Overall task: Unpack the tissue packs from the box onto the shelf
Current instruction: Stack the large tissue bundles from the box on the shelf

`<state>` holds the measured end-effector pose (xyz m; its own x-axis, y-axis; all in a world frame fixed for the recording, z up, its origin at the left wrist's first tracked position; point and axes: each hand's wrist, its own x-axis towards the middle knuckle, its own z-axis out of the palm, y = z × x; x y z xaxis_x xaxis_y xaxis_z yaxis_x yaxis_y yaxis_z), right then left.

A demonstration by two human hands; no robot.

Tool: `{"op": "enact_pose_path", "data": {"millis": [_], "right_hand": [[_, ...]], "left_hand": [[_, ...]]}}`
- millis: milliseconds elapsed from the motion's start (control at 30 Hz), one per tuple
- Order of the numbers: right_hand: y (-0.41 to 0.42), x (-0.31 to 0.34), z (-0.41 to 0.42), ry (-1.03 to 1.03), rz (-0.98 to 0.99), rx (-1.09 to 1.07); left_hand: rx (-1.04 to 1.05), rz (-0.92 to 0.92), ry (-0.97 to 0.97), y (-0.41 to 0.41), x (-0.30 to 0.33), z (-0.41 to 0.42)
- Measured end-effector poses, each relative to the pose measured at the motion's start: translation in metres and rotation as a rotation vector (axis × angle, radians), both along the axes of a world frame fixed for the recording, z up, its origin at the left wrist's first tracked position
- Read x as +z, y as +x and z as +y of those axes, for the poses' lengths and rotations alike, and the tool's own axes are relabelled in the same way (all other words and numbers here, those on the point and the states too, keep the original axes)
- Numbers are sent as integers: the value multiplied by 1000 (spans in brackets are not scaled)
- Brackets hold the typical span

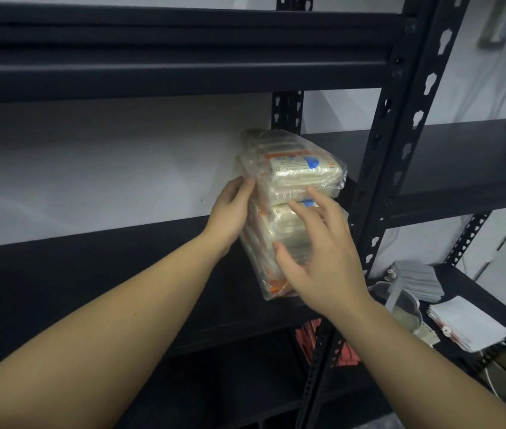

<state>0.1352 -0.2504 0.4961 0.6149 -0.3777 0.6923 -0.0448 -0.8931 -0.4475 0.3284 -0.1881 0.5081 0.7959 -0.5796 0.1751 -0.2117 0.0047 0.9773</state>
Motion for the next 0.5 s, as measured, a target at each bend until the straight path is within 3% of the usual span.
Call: {"op": "enact_pose_path", "data": {"millis": [500], "right_hand": [[-15,3,-22,-57,55,128]], "left_hand": [[-9,-35,24,-10,-4,2]]}}
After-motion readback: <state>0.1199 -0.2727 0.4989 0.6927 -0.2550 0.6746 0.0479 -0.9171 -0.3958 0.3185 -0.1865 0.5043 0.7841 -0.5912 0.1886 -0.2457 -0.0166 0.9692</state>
